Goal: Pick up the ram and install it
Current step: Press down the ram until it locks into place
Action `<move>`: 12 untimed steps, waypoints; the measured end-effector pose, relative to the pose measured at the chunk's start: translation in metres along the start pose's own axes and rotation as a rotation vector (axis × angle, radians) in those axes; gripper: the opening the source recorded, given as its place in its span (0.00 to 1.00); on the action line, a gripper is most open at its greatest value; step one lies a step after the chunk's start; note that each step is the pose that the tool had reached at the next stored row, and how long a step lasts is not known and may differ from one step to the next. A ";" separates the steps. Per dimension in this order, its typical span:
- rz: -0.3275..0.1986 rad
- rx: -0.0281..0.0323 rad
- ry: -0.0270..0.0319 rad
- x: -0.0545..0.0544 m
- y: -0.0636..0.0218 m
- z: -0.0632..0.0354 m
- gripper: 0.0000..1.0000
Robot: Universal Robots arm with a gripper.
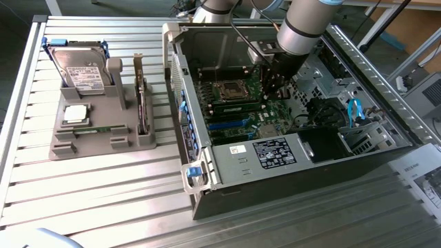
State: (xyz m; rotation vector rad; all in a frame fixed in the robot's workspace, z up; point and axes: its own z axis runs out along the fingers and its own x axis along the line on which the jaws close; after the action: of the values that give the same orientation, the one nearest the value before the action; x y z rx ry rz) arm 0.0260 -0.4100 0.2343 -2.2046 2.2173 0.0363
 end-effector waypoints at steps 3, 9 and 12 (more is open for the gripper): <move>0.000 0.0000 0.0000 0.000 0.0000 0.0006 0.10; 0.000 0.0000 0.0000 0.000 0.0000 0.0015 0.10; 0.000 0.0000 0.0000 0.000 0.0000 0.0017 0.10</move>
State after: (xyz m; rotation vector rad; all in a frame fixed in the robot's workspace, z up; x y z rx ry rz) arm 0.0260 -0.4100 0.2325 -2.2046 2.2173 0.0363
